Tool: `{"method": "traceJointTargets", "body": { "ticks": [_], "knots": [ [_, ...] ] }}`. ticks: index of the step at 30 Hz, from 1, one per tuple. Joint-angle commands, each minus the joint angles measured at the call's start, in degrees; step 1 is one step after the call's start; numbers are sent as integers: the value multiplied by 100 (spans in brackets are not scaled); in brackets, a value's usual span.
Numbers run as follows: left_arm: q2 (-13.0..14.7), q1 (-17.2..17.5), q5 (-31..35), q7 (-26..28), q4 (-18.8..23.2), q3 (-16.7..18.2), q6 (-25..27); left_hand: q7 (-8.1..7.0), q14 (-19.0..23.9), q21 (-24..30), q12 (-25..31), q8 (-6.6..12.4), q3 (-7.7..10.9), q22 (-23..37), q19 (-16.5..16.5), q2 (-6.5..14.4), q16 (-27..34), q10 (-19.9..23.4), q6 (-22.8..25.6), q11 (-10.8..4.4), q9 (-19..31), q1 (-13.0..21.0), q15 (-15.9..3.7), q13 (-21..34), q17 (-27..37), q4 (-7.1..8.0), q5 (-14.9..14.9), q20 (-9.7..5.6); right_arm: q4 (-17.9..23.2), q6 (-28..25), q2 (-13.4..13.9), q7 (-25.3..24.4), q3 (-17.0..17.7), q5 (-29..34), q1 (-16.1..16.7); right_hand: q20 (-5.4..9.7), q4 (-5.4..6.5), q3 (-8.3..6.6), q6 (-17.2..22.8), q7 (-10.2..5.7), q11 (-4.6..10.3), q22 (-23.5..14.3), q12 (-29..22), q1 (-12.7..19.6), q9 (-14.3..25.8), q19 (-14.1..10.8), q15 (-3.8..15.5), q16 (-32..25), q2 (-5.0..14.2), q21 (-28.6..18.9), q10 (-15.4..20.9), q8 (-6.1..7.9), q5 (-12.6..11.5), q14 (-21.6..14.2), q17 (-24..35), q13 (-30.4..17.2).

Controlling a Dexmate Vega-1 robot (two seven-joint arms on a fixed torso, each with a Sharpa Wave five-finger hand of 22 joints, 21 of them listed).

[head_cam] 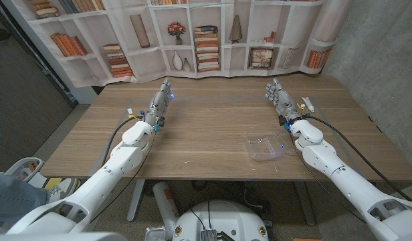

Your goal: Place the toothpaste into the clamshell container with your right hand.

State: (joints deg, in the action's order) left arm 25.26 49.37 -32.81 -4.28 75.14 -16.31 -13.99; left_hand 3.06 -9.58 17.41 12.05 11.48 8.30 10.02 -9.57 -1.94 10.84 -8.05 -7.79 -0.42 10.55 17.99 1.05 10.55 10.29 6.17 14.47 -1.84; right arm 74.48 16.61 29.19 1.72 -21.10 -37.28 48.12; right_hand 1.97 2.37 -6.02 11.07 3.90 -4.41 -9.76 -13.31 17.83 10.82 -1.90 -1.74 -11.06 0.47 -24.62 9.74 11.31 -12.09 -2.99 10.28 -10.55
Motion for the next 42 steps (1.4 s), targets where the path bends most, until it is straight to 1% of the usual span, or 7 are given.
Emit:
{"method": "traceJointTargets", "body": {
  "ticks": [1, 8, 13, 21, 34, 39, 42],
  "knots": [
    [-1018, 206, 1156, -670, 119, 1248, 527, 17, -121, 44, 32, 34, 28, 24, -406, 16, 54, 33, 24, 41, 26, 67, -9, 16, 13, -6, 25, -457, -20, -6, -18, 44, 22, -9, -20, 162, -13, -35, 52, 15, 3, -26, -4, 43, 8, -21, -8, -23, -5, -19, 48, 23, -21, -47, 20, -9],
    [-1432, 210, 1575, -989, 126, 1675, 637, 20, -114, 33, 26, 32, 25, 24, -392, 20, 49, 33, 33, 47, 24, 78, -10, 16, 12, -14, 23, -468, 34, 5, 2, 21, 39, 15, 6, 156, -18, -33, 51, 9, -1, -28, 1, 44, 8, -29, -6, -21, -2, -1, 48, 20, -17, -56, 21, -9],
    [-1588, 216, 1795, -1132, 191, 1833, 705, 19, -117, 22, 19, 29, 22, 24, -395, 23, 43, 24, 33, 35, 23, 85, -15, 16, 12, -18, 22, -456, 55, 71, 1, 19, 66, 16, 33, 154, -29, -36, 61, 10, 5, -28, 1, 57, 8, -44, -8, -23, 4, 10, 60, 22, -15, -73, 19, -10],
    [-1700, 283, 1992, -1212, 393, 2013, 816, 20, -114, 3, 11, 20, 17, 25, -402, 29, 38, 16, 22, 44, 23, 93, -10, 16, 12, -23, 19, -429, 118, 151, 35, 30, 94, 50, 44, 144, -72, -55, 96, 4, 10, -29, -6, 119, 7, -83, -7, -22, 17, 31, 100, 32, -17, -101, 13, -10],
    [-1798, 246, 2098, -1344, 365, 2107, 879, 25, -104, -15, 12, 20, 11, 26, -394, 37, 35, 36, 36, 56, 23, 103, 1, 15, 13, -29, 15, -405, 145, 150, 70, -66, 85, 166, -9, 138, -159, -88, 183, -10, 17, -29, -31, 242, 7, -180, 4, -44, 29, 56, 206, 57, -18, -217, 6, -11],
    [-1810, 247, 2152, -1336, 399, 2110, 913, 23, -101, -24, 11, 20, 7, 27, -389, 41, 33, 40, 42, 29, 23, 106, 3, 16, 13, -31, 13, -402, 225, 128, 127, -153, 94, 232, 19, 140, -189, -99, 205, -20, 30, -30, -35, 283, 7, -208, 11, -46, 32, 66, 232, 61, -16, -245, 5, -11],
    [-1812, 236, 2162, -1359, 404, 2108, 929, 23, -101, -29, 11, 19, 5, 27, -385, 44, 31, 46, 44, 38, 23, 109, 1, 16, 14, -33, 11, -400, 299, 126, 173, -230, 116, 276, 59, 142, -207, -105, 231, -28, 36, -30, -37, 308, 8, -223, 6, -45, 32, 73, 247, 68, -15, -260, 4, -11]
  ]
}}
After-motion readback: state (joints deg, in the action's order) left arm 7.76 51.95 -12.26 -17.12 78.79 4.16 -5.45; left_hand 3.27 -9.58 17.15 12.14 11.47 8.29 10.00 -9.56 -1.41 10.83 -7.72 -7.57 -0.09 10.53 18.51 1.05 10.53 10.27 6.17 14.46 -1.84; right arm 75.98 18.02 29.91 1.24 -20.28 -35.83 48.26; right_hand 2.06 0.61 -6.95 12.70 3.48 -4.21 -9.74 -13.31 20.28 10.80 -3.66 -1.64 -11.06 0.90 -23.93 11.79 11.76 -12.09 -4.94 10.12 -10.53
